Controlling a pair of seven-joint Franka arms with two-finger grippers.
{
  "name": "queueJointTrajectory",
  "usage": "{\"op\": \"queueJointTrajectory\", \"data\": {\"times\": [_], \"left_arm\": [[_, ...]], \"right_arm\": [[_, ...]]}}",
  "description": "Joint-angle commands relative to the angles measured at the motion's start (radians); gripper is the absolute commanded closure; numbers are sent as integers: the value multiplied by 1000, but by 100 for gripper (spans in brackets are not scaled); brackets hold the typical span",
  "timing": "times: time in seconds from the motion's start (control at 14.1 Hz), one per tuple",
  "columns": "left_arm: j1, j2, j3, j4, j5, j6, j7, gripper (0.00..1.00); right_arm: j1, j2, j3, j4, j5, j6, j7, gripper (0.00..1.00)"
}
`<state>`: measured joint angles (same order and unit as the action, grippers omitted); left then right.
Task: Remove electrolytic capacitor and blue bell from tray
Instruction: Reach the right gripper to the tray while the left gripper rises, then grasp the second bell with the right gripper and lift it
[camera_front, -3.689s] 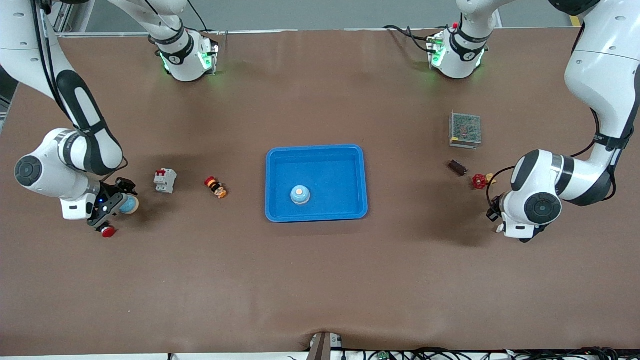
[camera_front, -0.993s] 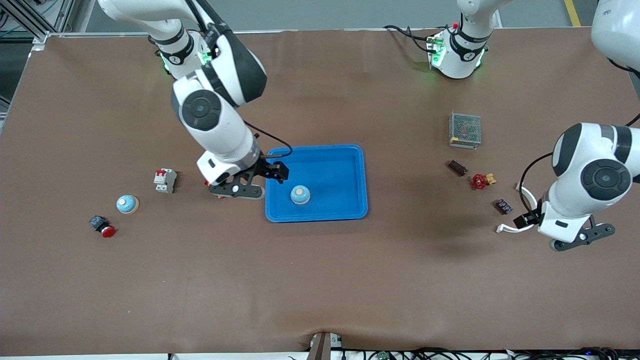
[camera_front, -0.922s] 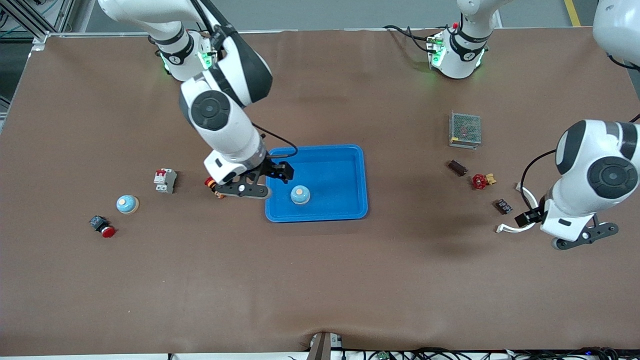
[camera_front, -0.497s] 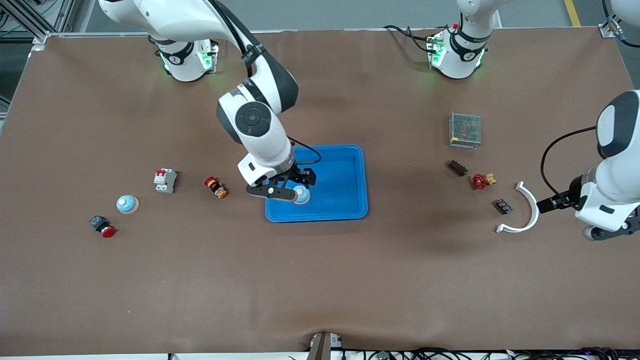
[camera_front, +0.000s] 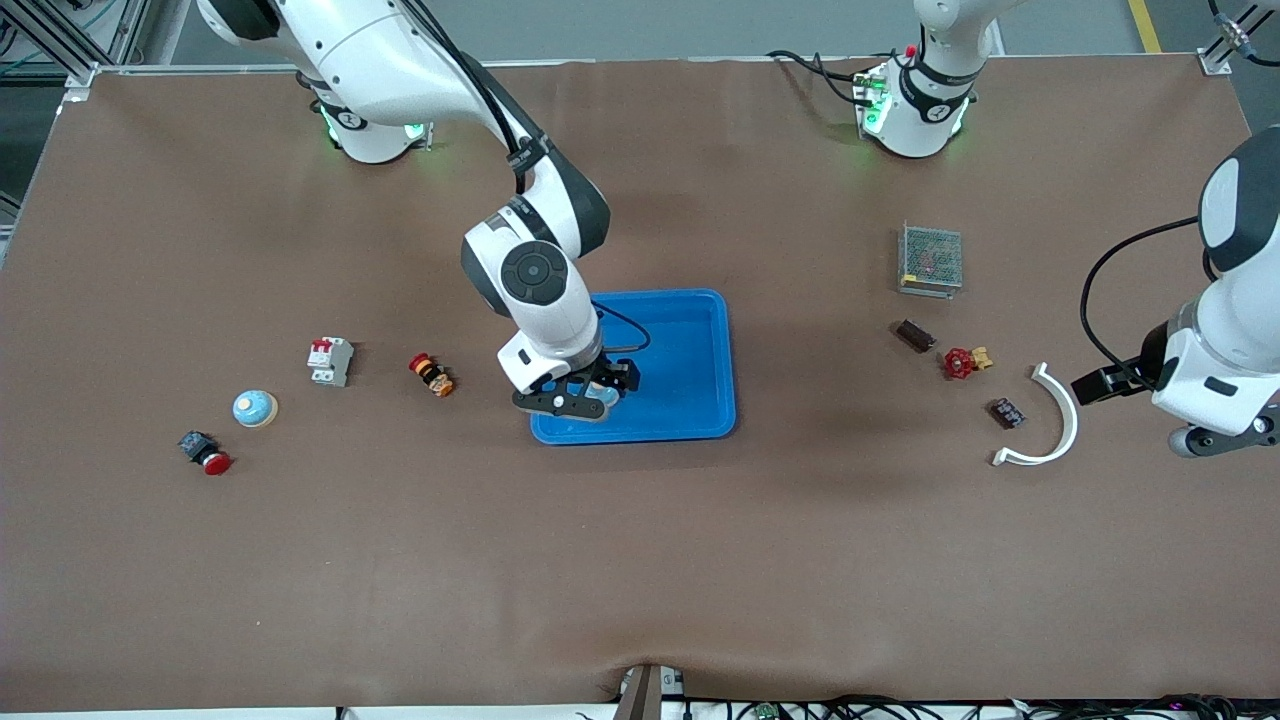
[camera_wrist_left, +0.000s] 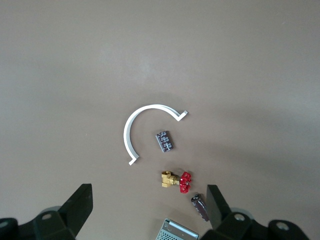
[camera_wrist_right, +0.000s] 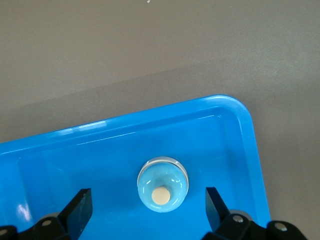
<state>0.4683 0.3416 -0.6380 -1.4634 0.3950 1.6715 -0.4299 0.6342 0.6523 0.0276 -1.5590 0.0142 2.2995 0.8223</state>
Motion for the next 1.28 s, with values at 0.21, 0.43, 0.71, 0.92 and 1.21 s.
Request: {"op": "queueJointTrajectory", "data": {"times": [0.21, 0.43, 0.71, 0.92, 1.21], "left_arm": [[-95, -125, 99, -3, -134, -59, 22, 0], [-291, -179, 305, -6, -204, -114, 25, 0], [-374, -263, 411, -89, -255, -108, 127, 0], [-428, -314, 494, -129, -327, -107, 160, 0], [-461, -352, 528, -153, -327, -108, 161, 0]], "right_arm": [[24, 35, -6, 8, -56, 6, 15, 0], [30, 67, -6, -7, -56, 55, 17, 0], [48, 96, -6, -18, -57, 86, 15, 0], [50, 113, -6, -18, -60, 101, 15, 0], [50, 127, -6, -21, -74, 112, 15, 0]]}}
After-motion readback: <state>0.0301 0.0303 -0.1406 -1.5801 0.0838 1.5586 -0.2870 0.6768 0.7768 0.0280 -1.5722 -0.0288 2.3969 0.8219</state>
